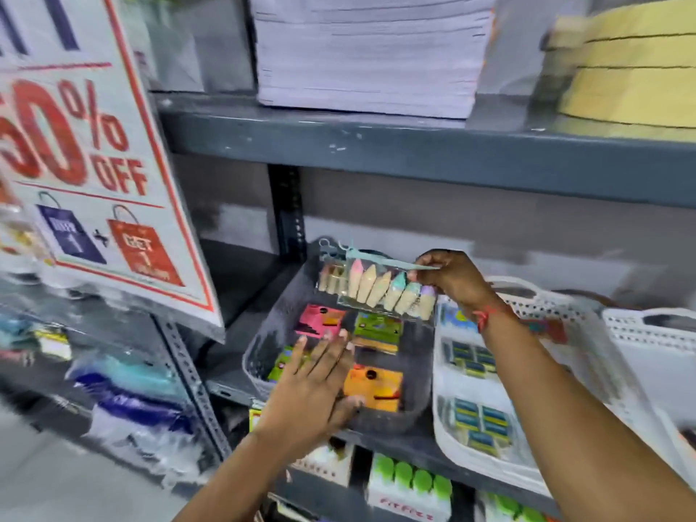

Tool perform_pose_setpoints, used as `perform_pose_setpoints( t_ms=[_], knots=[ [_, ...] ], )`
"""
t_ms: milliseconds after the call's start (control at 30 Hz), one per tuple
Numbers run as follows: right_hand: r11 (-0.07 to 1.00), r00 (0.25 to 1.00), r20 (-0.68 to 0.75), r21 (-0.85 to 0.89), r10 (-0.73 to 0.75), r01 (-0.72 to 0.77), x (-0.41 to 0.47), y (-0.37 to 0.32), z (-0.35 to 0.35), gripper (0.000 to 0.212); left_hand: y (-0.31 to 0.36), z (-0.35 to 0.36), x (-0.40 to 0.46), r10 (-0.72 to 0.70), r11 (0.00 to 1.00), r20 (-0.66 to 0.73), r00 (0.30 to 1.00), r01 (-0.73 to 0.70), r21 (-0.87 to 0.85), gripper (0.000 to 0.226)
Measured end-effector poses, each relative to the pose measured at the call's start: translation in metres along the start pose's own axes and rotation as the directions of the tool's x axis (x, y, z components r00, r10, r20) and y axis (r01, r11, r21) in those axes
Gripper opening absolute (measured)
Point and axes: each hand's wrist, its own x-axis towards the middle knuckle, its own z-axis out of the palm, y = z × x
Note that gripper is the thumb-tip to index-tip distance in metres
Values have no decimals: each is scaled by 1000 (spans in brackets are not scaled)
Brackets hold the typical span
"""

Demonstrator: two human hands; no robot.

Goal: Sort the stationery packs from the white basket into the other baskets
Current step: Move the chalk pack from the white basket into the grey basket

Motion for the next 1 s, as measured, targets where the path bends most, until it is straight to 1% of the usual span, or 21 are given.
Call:
perform_pose_setpoints(
  t_ms=[100,167,267,333,367,433,467,500,533,567,600,633,667,700,733,800,833,867,933,1000],
  knots=[
    [999,1000,-15,-40,-12,11,23,5,27,31,-39,-5,9,-68,997,-52,996,66,-49,73],
    [998,1000,-19,-63,-3,2,35,11,42,32,-53,-1,11,-95,991,-21,995,93,-92,74],
    [993,999,-46,-116,25,-30,47,21,55,33,-53,12,8,-95,987,8,995,95,-132,72],
    [989,997,-56,-135,49,-57,54,27,61,33,-53,11,8,-126,979,25,992,128,-159,69],
    [988,996,-62,-140,59,-67,58,30,64,32,-52,11,8,-146,974,1,989,144,-175,69],
    [982,994,-72,-167,83,-94,66,32,69,28,-52,6,10,-141,970,1,990,139,-199,79],
    [975,992,-74,-192,100,-113,69,31,71,25,-53,9,11,-132,974,-21,991,126,-188,86],
    [971,992,-70,-211,102,-115,74,30,73,22,-55,12,11,-134,975,-32,991,126,-185,89],
    [963,993,-68,-249,93,-107,78,30,75,22,-54,11,10,-130,974,-7,991,126,-188,87],
    [948,995,-75,-305,73,-93,84,31,77,20,-54,9,9,-132,967,51,990,140,-211,81],
    [913,994,-94,-397,61,-93,89,32,78,16,-53,6,9,-140,964,62,988,150,-220,76],
    [860,992,-117,-500,51,-103,91,33,79,11,-52,6,9,-137,963,51,989,146,-227,76],
    [797,989,-134,-590,59,-128,94,32,80,15,-52,7,9,-136,969,4,991,134,-208,79],
    [734,988,-140,-665,61,-139,95,34,81,23,-51,12,8,-143,967,-15,990,136,-216,83],
    [674,990,-129,-726,62,-137,95,34,82,29,-51,14,7,-155,959,-2,988,150,-239,85],
    [571,992,-112,-811,61,-126,94,37,85,35,-50,14,8,-156,961,-10,988,149,-232,88],
    [545,992,-106,-829,69,-126,95,39,87,36,-50,12,8,-159,962,-14,987,152,-227,89],
    [542,991,-106,-830,78,-132,96,42,90,36,-49,10,8,-161,962,-3,987,157,-224,88],
    [557,989,-117,-818,91,-147,98,46,96,35,-48,9,8,-172,960,28,985,174,-222,81],
    [575,989,-115,-805,95,-149,99,48,102,35,-48,10,7,-177,958,16,984,176,-224,77]
  ],
)
